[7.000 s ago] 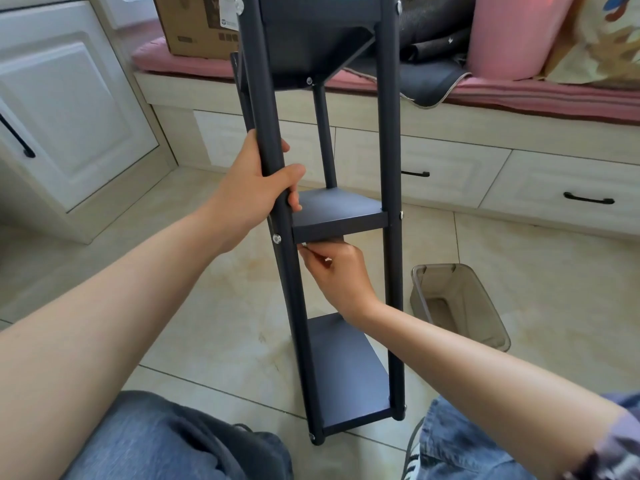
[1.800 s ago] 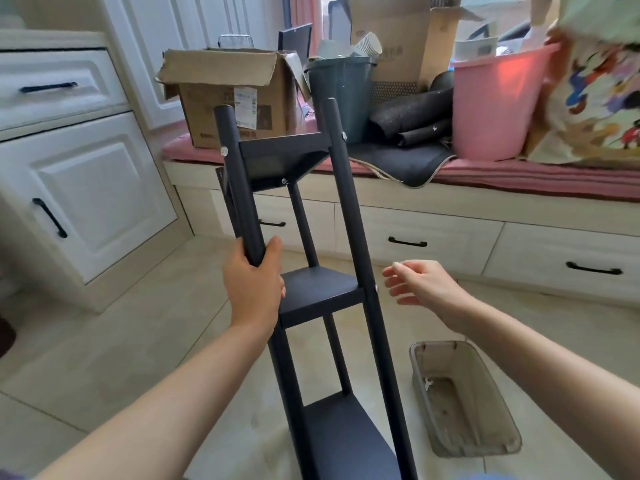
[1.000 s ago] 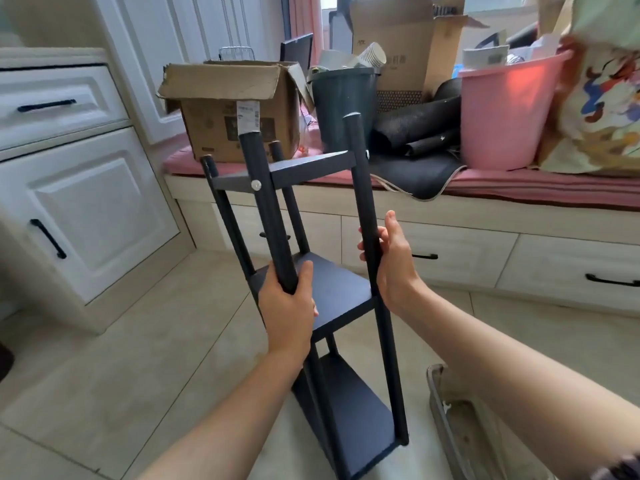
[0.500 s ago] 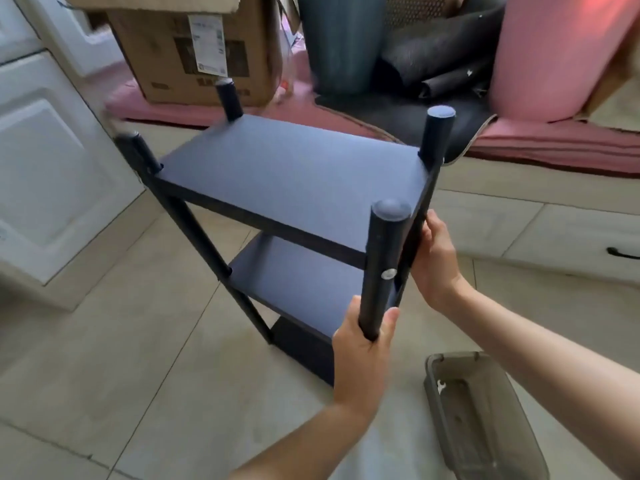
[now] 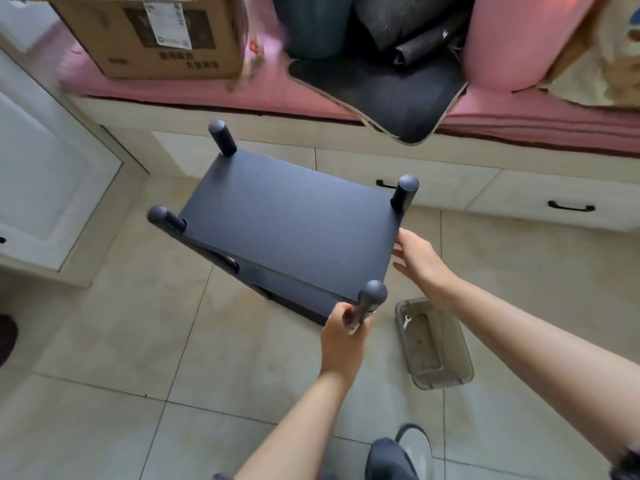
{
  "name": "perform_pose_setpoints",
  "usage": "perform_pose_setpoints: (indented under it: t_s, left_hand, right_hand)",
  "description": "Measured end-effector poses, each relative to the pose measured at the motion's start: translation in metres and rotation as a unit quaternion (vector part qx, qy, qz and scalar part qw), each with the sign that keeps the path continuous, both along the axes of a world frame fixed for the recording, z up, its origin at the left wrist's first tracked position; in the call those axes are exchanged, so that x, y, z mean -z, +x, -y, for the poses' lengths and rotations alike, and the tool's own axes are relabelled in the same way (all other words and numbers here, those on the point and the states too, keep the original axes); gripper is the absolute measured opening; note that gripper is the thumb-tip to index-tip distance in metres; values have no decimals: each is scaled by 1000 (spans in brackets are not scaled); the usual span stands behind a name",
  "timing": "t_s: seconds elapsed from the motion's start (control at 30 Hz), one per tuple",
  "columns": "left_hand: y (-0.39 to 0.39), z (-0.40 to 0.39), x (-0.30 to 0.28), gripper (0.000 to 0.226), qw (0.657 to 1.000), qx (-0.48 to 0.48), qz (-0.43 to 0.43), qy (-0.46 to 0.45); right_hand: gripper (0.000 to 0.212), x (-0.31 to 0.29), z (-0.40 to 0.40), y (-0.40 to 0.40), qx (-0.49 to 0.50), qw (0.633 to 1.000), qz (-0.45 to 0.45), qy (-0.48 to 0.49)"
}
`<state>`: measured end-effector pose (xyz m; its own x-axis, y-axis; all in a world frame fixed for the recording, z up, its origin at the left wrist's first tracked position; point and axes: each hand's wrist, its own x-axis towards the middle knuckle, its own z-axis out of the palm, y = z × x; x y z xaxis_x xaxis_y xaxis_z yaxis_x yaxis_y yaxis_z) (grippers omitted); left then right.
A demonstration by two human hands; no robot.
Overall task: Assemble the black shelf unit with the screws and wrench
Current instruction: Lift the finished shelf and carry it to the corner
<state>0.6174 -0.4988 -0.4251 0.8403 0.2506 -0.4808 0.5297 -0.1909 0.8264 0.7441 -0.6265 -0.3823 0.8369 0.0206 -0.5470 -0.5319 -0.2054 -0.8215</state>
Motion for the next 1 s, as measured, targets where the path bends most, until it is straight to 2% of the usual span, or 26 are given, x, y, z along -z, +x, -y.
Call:
perform_pose_setpoints:
  t_s: [0.07,0.17,0.37,0.5,0.6,0.67,0.8,0.93,1.0]
  left_hand:
    - [-2,-15,-24,15,1000,15,-24,-10]
    - [-9,-42,-69,28,997,-46,-27,-56]
    - [2,-130,-138,14,985,-164,-47,26]
    - [35,-183,-169,10,962,-263,-7,69]
    - [68,-215,-181,13,947,-305,11,98]
    - [88,-228,-183,14,958,-269,-2,98]
    - [123,-231,-174,17,990,-106,-54,71]
    - [142,-239,-165,45,989,-61,-126,44]
    - [143,-242,-161,43,984,-43,-167,32]
  right_hand:
    - [32,-24,-4,-7,21,999,-26,1]
    - [30,-62,-10,-23,41,997,-62,16]
    - [35,-113,-26,-54,70,987,-140,34]
    - [27,-118,-31,-60,77,984,-157,20]
    - [30,-115,-35,-57,98,978,-182,17]
    - [32,-112,-42,-57,99,972,-212,28]
    - [27,-105,-55,-57,138,961,-233,59]
    - [13,-105,-62,-58,183,956,-222,56]
    - [16,-104,-65,-61,183,960,-207,39]
